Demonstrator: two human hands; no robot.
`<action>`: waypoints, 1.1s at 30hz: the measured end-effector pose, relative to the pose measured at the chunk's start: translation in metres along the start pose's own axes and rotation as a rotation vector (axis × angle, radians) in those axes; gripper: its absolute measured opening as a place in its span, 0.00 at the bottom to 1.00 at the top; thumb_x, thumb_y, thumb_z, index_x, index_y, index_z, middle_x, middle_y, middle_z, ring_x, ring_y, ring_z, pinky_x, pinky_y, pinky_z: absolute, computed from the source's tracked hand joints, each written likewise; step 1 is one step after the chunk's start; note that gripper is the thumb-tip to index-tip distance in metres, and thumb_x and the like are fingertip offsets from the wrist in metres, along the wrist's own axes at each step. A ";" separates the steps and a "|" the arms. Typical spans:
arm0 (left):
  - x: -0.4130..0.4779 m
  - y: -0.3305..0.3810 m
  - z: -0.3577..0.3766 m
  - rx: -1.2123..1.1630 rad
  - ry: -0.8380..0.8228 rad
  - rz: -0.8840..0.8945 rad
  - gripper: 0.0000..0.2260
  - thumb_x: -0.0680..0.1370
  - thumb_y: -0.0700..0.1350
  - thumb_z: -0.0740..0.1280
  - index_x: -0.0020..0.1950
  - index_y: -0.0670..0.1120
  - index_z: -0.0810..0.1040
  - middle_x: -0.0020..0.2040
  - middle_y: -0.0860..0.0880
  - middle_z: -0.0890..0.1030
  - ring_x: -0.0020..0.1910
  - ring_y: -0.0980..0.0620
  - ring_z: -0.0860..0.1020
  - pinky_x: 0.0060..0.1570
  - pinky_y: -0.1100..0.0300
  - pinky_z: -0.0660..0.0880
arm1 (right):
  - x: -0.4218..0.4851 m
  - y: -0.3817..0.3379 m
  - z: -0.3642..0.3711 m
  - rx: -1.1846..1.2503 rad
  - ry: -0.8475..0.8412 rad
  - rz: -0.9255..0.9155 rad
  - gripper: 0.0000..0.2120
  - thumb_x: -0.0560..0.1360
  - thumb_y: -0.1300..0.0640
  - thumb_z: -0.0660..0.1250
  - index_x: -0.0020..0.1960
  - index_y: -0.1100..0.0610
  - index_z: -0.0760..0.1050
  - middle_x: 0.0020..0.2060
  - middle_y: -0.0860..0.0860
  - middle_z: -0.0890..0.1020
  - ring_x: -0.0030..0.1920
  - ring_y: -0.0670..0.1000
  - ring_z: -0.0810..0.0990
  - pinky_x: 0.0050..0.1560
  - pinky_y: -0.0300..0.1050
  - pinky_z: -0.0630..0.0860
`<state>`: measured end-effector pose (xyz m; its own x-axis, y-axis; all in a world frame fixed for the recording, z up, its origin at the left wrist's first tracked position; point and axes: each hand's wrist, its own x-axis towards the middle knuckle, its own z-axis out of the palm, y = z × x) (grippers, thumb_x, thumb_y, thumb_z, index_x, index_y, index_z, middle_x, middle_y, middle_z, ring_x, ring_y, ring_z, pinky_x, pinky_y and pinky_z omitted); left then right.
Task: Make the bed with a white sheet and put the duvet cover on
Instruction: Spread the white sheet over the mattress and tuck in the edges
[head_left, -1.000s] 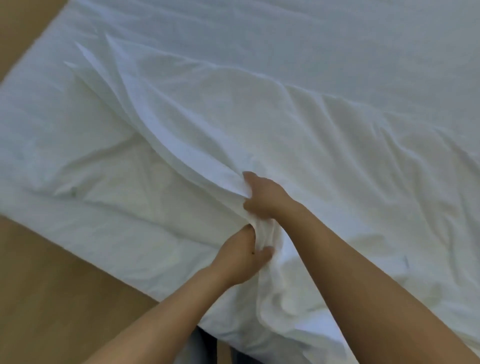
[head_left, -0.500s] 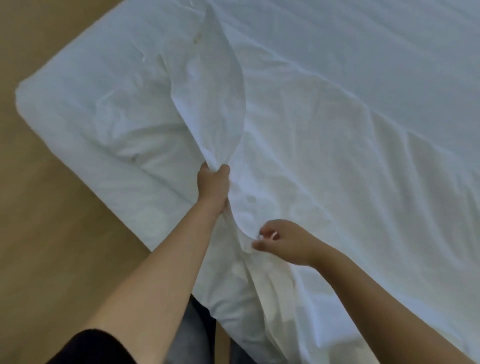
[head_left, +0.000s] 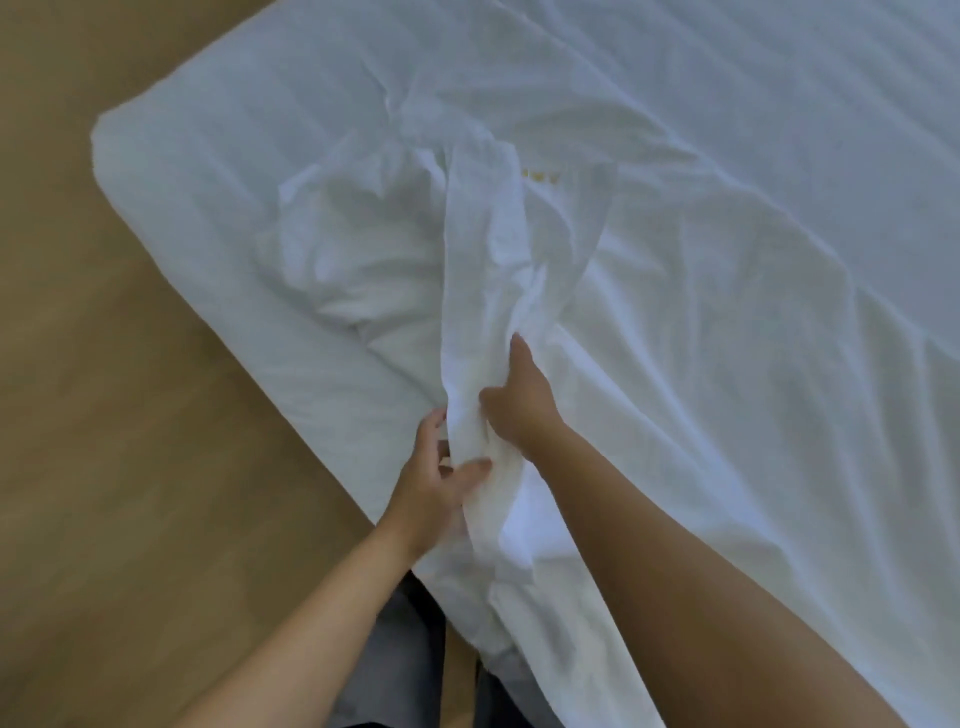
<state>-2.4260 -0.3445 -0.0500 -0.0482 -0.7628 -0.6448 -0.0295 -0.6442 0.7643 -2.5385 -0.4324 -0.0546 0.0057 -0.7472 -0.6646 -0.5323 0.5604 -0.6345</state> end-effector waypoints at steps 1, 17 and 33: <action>0.016 0.011 -0.010 -0.153 0.024 -0.039 0.22 0.75 0.50 0.67 0.67 0.56 0.64 0.53 0.51 0.80 0.46 0.56 0.82 0.39 0.65 0.77 | 0.001 -0.004 0.005 -0.004 -0.036 -0.054 0.34 0.75 0.64 0.58 0.77 0.50 0.49 0.67 0.53 0.71 0.62 0.56 0.73 0.57 0.46 0.72; 0.115 0.059 -0.096 0.321 0.117 0.021 0.19 0.74 0.42 0.64 0.65 0.51 0.73 0.56 0.51 0.79 0.55 0.49 0.76 0.50 0.61 0.71 | 0.053 -0.059 0.029 0.564 0.258 0.205 0.38 0.70 0.48 0.73 0.72 0.54 0.57 0.64 0.50 0.68 0.61 0.52 0.72 0.60 0.50 0.72; 0.091 0.024 -0.183 0.090 0.380 -0.049 0.16 0.75 0.36 0.66 0.63 0.41 0.73 0.50 0.49 0.80 0.54 0.47 0.78 0.43 0.68 0.76 | 0.071 -0.129 0.124 0.248 -0.341 -0.059 0.08 0.75 0.59 0.64 0.45 0.58 0.81 0.40 0.49 0.82 0.44 0.48 0.79 0.46 0.38 0.74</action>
<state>-2.2485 -0.4399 -0.0921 0.3276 -0.7088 -0.6248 -0.1105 -0.6855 0.7197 -2.3645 -0.5135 -0.0683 0.3318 -0.6429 -0.6904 -0.3035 0.6201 -0.7234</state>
